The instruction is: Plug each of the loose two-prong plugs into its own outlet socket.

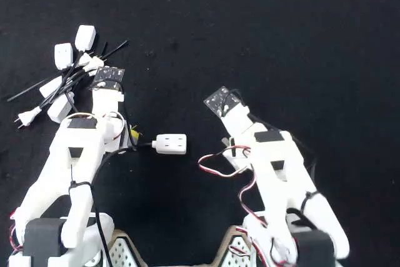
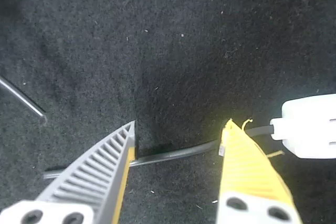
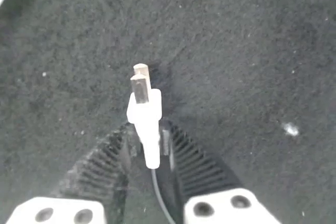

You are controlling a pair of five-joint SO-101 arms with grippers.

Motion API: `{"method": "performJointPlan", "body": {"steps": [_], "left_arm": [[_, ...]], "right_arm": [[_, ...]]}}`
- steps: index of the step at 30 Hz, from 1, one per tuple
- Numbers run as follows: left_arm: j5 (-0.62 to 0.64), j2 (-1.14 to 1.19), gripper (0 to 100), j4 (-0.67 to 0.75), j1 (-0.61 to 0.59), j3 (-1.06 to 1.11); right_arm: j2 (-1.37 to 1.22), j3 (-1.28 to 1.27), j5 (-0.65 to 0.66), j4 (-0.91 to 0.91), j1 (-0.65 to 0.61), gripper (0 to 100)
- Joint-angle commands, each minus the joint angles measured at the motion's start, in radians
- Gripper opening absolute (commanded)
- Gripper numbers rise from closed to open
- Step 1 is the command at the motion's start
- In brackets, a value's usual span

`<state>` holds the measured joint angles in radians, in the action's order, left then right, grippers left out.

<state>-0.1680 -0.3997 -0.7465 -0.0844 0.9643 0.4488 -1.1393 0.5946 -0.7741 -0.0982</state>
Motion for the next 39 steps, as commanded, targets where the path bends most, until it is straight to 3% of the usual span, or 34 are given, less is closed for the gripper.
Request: {"method": "performJointPlan", "body": {"steps": [1, 5, 11, 16, 27, 33, 39], "left_arm": [[-0.005, -0.035, 26, -0.017, -0.013, -0.018], [0.000, -0.094, 26, -0.054, 0.001, -0.021], [0.020, -0.371, 26, -0.051, 0.041, 0.104], [0.021, -0.555, 26, -0.051, 0.062, 0.173], [0.167, -0.822, 26, -0.052, 0.113, 0.259], [0.175, -1.040, 26, -0.049, 0.245, 0.352], [0.172, -1.320, 26, -0.052, 0.260, 0.501]], "right_arm": [[0.188, 0.114, 0.003, -0.206, -0.009, 1.0], [0.377, 0.102, -0.025, -0.175, -0.060, 1.0], [0.524, -0.073, -0.190, 0.129, -0.222, 1.1], [0.530, -0.179, -0.370, 0.325, -0.284, 1.1], [0.532, -0.205, -0.394, 0.288, -0.523, 1.0], [0.536, -0.245, -0.394, 0.292, -0.582, 1.0], [0.538, -0.249, -0.423, 0.292, -0.651, 1.0]]}}
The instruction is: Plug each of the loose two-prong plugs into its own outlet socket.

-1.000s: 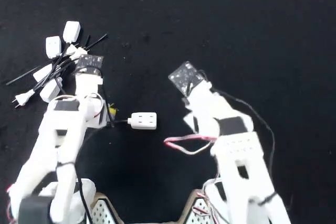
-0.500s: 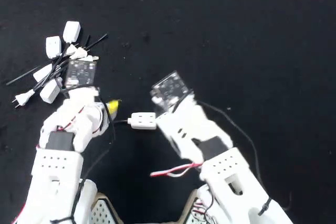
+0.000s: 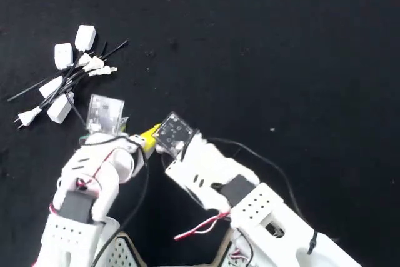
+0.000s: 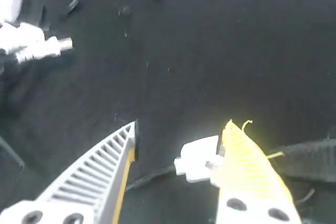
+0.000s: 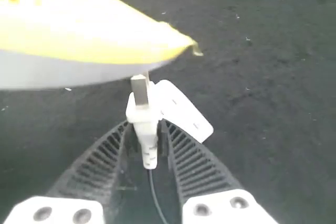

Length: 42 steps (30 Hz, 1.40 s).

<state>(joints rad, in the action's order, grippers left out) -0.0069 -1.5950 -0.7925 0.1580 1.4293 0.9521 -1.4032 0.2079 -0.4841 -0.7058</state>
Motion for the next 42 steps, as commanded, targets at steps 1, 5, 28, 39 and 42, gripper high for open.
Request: {"method": "performJointPlan", "body": {"steps": [1, 5, 28, 39, 42], "left_arm": [[0.008, -0.172, 26, -0.006, 0.018, 0.064], [0.005, -0.229, 26, -0.005, 0.018, 0.116], [0.014, -0.207, 26, 0.147, 0.018, 0.220], [0.014, -0.207, 26, 0.146, 0.008, 0.211], [0.014, -0.207, 26, 0.143, 0.007, 0.194]], "right_arm": [[0.036, 0.016, -0.057, 0.002, -0.048, 1.0], [0.036, 0.028, -0.080, 0.002, -0.044, 1.0], [0.564, -0.165, -0.192, -0.017, 0.026, 1.0], [0.886, -0.219, -0.132, -0.252, 0.040, 1.0], [0.889, -0.223, -0.132, -0.255, 0.094, 1.0]]}}
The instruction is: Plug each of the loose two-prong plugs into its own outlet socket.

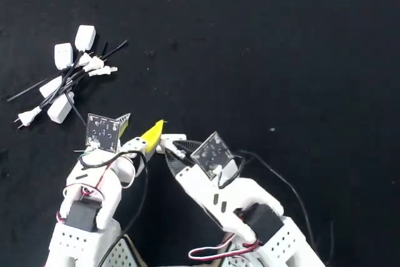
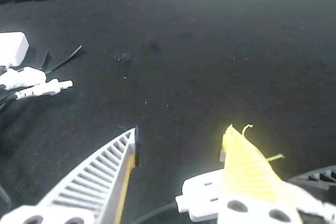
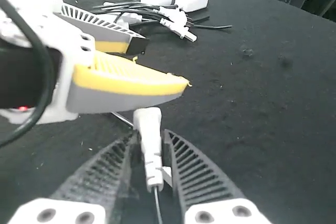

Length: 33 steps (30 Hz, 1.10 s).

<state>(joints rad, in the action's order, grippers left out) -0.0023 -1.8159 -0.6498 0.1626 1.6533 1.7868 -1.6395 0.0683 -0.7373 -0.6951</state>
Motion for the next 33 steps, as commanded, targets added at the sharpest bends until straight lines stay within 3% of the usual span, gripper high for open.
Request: {"method": "performJointPlan", "body": {"steps": [1, 12, 16, 20, 27, 33], "left_arm": [[0.009, 0.014, 26, -0.002, 0.002, -0.036], [0.009, 0.014, 26, 0.006, 0.001, -0.044], [0.012, 0.014, 26, 0.006, -0.067, -0.091], [0.094, 0.014, 26, 0.008, -0.090, -0.094], [0.091, 0.014, 26, 0.008, 0.030, -0.073], [-0.015, 0.014, 26, 0.009, 0.087, -0.030]], "right_arm": [[0.054, 0.015, 0.008, -0.003, 0.104, 1.0], [0.054, 0.012, 0.008, -0.002, 0.138, 1.0], [0.053, -0.001, 0.008, -0.011, 0.100, 1.0], [0.053, -0.022, 0.008, -0.008, 0.025, 1.0], [0.054, -0.041, 0.005, 0.026, 0.003, 1.0], [0.062, -0.033, 0.005, 0.026, 0.008, 1.0]]}}
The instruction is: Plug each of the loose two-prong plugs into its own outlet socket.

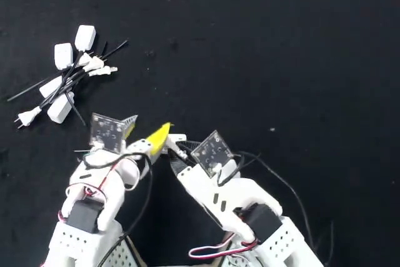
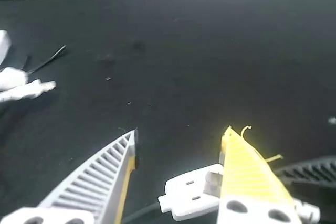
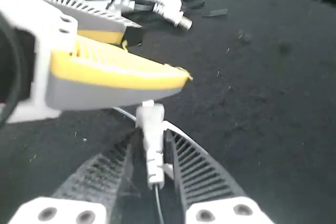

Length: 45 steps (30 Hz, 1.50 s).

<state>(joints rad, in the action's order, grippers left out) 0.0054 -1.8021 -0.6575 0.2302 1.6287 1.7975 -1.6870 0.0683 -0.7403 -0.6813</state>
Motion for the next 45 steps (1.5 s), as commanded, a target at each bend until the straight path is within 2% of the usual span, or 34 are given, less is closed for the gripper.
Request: {"method": "performJointPlan", "body": {"steps": [1, 13, 18, 29, 33, 37, 41, 45], "left_arm": [[-0.026, 0.000, 26, 0.017, 0.016, -0.005], [-0.028, 0.000, 26, 0.015, 0.016, 0.015], [-0.028, 0.000, 26, 0.015, 0.016, 0.016], [-0.028, 0.000, 26, 0.015, 0.012, 0.004], [-0.020, -0.002, 26, 0.005, -0.113, -0.053], [-0.026, 0.009, 26, -0.103, -0.259, -0.113], [-0.066, 0.011, 26, -0.169, -0.282, -0.137], [-0.103, 0.055, 26, -0.169, -0.282, -0.150]], "right_arm": [[0.051, 0.025, 0.003, 0.021, -0.005, 1.0], [0.053, 0.068, -0.031, -0.003, -0.003, 1.0], [0.053, 0.061, -0.083, 0.040, 0.074, 1.0], [0.053, 0.044, -0.078, 0.048, 0.077, 1.0], [0.044, 0.044, -0.018, 0.002, 0.117, 1.0], [0.044, 0.084, 0.005, -0.063, 0.212, 1.0], [0.042, 0.179, 0.006, -0.146, 0.233, 1.1], [-0.019, 0.272, 0.026, -0.207, 0.235, 1.1]]}}
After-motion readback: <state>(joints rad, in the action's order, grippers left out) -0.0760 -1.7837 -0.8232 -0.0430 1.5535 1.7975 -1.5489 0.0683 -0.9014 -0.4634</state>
